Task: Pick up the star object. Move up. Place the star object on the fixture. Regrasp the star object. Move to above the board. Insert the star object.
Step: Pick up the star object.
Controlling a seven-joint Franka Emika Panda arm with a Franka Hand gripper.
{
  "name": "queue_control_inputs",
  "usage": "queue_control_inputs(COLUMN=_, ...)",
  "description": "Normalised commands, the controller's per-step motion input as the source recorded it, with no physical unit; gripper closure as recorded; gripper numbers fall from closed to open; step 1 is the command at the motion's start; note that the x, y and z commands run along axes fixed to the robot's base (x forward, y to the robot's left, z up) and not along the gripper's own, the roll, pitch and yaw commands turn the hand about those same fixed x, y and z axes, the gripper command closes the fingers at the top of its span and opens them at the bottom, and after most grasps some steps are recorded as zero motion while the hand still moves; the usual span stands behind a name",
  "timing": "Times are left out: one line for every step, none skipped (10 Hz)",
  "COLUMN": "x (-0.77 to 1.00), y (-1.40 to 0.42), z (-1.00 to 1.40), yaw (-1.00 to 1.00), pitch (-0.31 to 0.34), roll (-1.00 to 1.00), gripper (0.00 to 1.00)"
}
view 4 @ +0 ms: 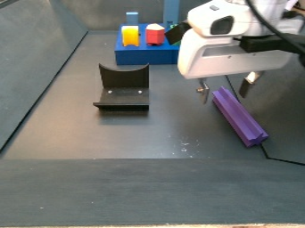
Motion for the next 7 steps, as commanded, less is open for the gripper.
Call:
queue_control_inputs(x=0.19, y=-0.46, z=-1.0, yaw=0.18, pitch=0.0, roll=0.0, gripper=0.0)
queue_control_inputs(x=0.13, y=-0.4, z=-1.0, yaw=0.14, pitch=0.0, roll=0.0, gripper=0.0)
queue_control_inputs(x=-0.11, y=-0.01, z=-1.0, yaw=0.11, pitch=0.0, roll=0.01, gripper=0.0)
queue_control_inputs(x=-0.35, y=0.0, z=-1.0, yaw=0.23, pitch=-0.003, roll=0.03, gripper=0.0)
queue_control_inputs(x=-0.36, y=0.0, z=-1.0, yaw=0.22, pitch=0.0, roll=0.02, gripper=0.0)
queue_control_inputs(x=-0.33, y=0.0, z=-1.0, yaw=0.22, pitch=0.0, roll=0.0, gripper=0.0)
queue_control_inputs(x=-0.33, y=0.0, z=-1.0, yaw=0.22, pitch=0.0, roll=0.0, gripper=0.0)
